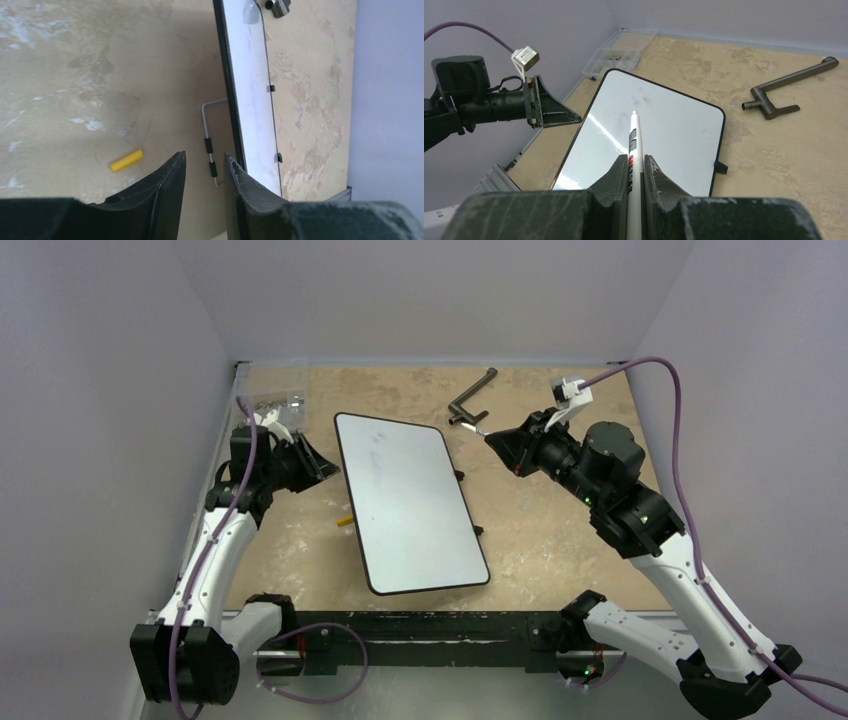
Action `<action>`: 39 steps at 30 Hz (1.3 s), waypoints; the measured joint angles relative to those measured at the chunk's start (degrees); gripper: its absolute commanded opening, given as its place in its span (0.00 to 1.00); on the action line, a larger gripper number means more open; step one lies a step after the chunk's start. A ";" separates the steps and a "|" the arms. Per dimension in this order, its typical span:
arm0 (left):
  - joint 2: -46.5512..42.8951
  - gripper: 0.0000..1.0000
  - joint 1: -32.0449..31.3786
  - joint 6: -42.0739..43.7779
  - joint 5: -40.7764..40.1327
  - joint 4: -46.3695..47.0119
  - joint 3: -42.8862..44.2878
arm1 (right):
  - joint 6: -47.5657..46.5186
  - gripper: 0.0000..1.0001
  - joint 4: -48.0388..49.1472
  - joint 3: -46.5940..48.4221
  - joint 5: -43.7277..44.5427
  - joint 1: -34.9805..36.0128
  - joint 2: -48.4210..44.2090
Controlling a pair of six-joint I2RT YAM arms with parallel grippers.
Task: Write a sentence on the whiteboard
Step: Move the whiteboard to the center of the board.
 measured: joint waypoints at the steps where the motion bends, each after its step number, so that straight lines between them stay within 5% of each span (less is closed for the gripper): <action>1: 0.92 0.32 0.00 -0.07 1.55 0.85 -0.04 | 0.00 0.00 -0.22 0.00 -0.02 0.00 -0.09; 13: -0.59 0.32 0.00 -0.33 6.86 2.67 -0.26 | -0.13 0.00 -1.18 0.00 0.00 0.00 -0.61; 21: 0.00 0.19 0.00 -0.24 9.11 3.10 -0.26 | -0.17 0.00 -1.18 0.00 0.00 0.00 -0.61; 39: 14.67 0.06 -3.30 -0.22 14.23 6.86 7.65 | -0.57 0.00 -1.18 -0.02 0.00 0.00 -0.61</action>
